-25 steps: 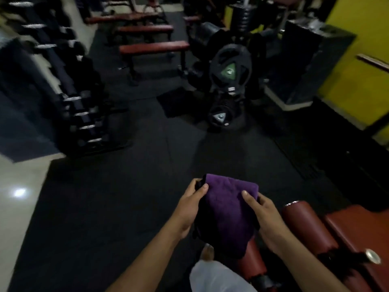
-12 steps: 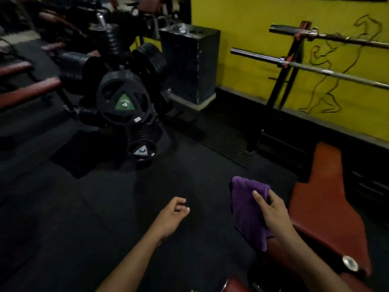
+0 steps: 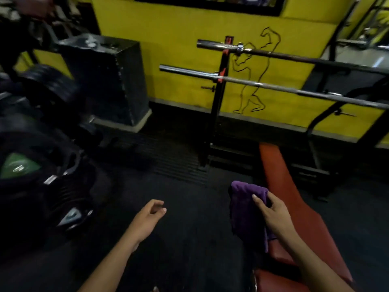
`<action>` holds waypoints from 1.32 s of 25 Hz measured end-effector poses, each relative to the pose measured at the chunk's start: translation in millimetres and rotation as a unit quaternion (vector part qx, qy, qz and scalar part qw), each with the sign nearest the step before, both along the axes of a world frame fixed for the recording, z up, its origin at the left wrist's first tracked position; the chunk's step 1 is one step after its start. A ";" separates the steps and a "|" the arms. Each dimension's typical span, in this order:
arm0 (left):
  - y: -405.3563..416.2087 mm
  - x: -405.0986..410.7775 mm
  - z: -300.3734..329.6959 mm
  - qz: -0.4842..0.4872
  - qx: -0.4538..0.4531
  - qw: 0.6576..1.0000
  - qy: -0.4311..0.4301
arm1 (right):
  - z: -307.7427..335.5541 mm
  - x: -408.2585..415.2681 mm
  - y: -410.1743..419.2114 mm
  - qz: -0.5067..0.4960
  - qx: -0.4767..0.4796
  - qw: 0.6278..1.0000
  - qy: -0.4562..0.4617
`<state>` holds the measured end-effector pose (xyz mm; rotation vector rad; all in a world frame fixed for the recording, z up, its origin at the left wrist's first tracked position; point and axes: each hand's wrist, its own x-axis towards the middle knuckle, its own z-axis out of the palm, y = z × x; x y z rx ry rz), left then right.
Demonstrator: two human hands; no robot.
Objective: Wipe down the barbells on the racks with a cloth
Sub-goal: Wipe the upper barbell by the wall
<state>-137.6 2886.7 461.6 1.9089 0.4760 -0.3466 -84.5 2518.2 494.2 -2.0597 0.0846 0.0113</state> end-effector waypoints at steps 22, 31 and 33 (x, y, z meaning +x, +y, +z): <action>-225.7 659.1 105.2 -0.304 0.073 0.914 -0.258 | 82.6 445.0 -195.7 -0.308 0.031 0.939 -0.150; -279.7 846.4 148.5 -0.344 0.185 0.840 -0.376 | 105.1 585.1 -226.6 -0.360 0.047 0.910 -0.202; -294.1 872.4 151.0 -0.354 0.206 0.823 -0.394 | 111.0 607.3 -232.3 -0.373 0.053 0.903 -0.205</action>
